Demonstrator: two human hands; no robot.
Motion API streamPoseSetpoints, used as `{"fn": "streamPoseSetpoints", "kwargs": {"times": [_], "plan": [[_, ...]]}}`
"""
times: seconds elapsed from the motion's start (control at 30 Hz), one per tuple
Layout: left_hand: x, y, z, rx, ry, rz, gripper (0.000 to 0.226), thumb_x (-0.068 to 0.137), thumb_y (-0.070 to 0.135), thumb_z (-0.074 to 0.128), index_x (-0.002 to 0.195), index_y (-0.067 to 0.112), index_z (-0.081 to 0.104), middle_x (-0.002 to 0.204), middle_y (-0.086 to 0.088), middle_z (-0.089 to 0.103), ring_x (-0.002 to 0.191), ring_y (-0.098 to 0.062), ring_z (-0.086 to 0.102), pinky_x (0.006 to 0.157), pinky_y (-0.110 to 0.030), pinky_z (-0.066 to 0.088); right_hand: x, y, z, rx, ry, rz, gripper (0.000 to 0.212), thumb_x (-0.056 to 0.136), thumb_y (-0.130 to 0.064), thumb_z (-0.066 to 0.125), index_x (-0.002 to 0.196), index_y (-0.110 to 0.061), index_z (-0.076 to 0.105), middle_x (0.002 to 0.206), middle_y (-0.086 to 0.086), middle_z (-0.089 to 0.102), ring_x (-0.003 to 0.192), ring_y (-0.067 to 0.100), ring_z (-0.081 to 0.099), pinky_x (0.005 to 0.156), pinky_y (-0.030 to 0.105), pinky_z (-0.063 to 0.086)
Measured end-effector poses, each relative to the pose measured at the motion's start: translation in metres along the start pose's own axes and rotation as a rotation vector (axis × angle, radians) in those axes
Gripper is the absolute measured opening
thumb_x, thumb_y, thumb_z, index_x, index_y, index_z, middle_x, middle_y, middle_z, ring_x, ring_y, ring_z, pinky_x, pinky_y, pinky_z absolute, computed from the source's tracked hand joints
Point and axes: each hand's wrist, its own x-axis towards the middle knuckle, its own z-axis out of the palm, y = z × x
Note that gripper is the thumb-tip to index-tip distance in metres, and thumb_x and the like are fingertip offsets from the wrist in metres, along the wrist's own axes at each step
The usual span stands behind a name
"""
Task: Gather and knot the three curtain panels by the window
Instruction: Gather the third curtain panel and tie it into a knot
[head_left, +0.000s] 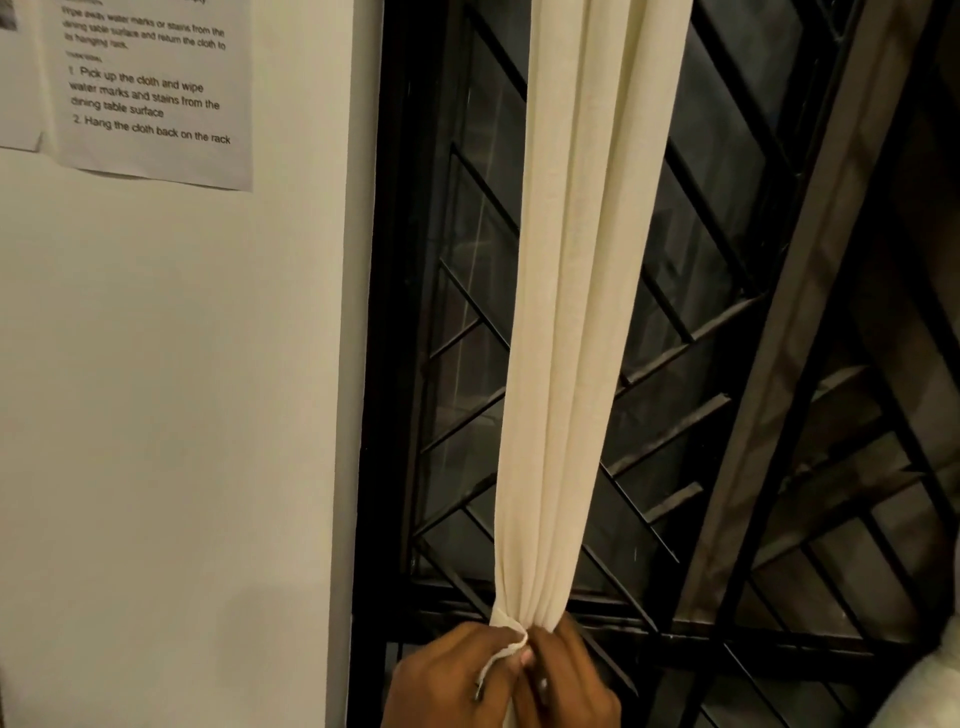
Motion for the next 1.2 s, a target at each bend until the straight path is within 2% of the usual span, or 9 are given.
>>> {"fn": "streamPoseSetpoints", "kwargs": {"times": [0.1,0.27,0.37,0.47,0.57,0.73,0.8,0.97,1.2], "plan": [[0.014,0.007,0.005,0.121,-0.012,0.129,0.027,0.089,0.038,0.048,0.077,0.029,0.071,0.074,0.014,0.067,0.062,0.004,0.062,0.057,-0.014,0.052,0.002,-0.003,-0.005,0.043,0.064,-0.036,0.018,0.079,-0.018,0.056,0.070,-0.024,0.070,0.091,-0.007,0.073,0.063,0.002,0.059,0.064,0.005,0.039],[0.022,0.008,-0.009,0.188,-0.322,0.083,0.028,0.075,0.033,0.050,0.102,0.034,0.060,0.087,0.021,0.068,0.076,0.003,0.063,0.059,-0.017,0.053,0.002,0.008,-0.032,0.137,-0.069,-0.113,0.028,0.084,-0.025,0.055,0.111,-0.033,0.061,0.123,-0.013,0.059,0.092,-0.005,0.063,0.073,0.004,0.047],[0.021,0.021,-0.018,0.303,-0.489,0.092,0.043,0.085,0.030,0.046,0.124,0.046,0.050,0.111,0.030,0.059,0.099,0.007,0.051,0.079,-0.012,0.048,-0.005,0.019,-0.038,0.114,-0.113,-0.094,0.045,0.086,-0.027,0.053,0.128,-0.042,0.049,0.136,-0.011,0.052,0.099,0.005,0.065,0.071,0.015,0.054],[0.021,0.022,-0.027,0.331,-0.629,0.029,0.054,0.090,0.032,0.050,0.133,0.052,0.025,0.114,0.019,0.051,0.100,-0.002,0.051,0.089,-0.018,0.045,-0.009,0.027,-0.044,0.095,-0.127,-0.109,0.039,0.088,-0.023,0.054,0.126,-0.034,0.052,0.134,0.000,0.056,0.103,0.011,0.065,0.073,0.020,0.055],[0.024,0.025,-0.027,0.428,-0.689,0.089,0.060,0.087,0.034,0.053,0.133,0.042,0.014,0.114,0.009,0.056,0.096,-0.012,0.056,0.083,-0.031,0.050,-0.008,0.029,-0.043,0.109,-0.143,-0.132,0.021,0.096,-0.025,0.049,0.114,-0.019,0.057,0.122,0.012,0.063,0.102,0.012,0.062,0.088,0.009,0.046],[0.032,0.012,-0.015,0.531,-0.803,0.170,0.075,0.077,0.038,0.064,0.133,0.036,0.013,0.102,0.005,0.064,0.076,-0.020,0.064,0.068,-0.037,0.055,-0.002,0.019,-0.043,0.303,-0.286,0.225,0.038,0.086,-0.032,0.062,0.113,-0.051,0.043,0.111,-0.042,0.053,0.096,-0.014,0.057,0.080,0.004,0.044],[0.035,0.011,-0.015,0.502,-0.803,0.142,0.072,0.074,0.033,0.066,0.128,0.035,0.018,0.100,0.003,0.063,0.075,-0.021,0.064,0.068,-0.038,0.056,-0.002,0.011,-0.043,0.413,-0.314,0.331,0.044,0.084,-0.041,0.066,0.112,-0.060,0.037,0.111,-0.039,0.054,0.098,-0.008,0.060,0.080,0.014,0.050],[0.037,0.004,-0.020,0.201,-0.751,-0.101,0.058,0.079,0.018,0.066,0.116,0.036,0.025,0.102,0.007,0.062,0.089,-0.018,0.064,0.080,-0.041,0.054,0.005,0.002,-0.046,0.655,-0.292,0.500,0.069,0.075,-0.006,0.080,0.123,-0.032,0.037,0.108,-0.009,0.069,0.102,0.007,0.066,0.084,0.022,0.053],[-0.004,-0.002,-0.021,0.089,-0.199,-0.152,0.020,0.084,0.023,0.071,0.095,0.022,0.055,0.088,0.015,0.064,0.074,-0.002,0.063,0.068,-0.032,0.057,0.003,-0.010,-0.046,0.687,-0.325,0.591,0.063,0.080,-0.004,0.074,0.119,-0.038,0.037,0.101,-0.003,0.073,0.094,0.009,0.069,0.075,0.018,0.052]]}}
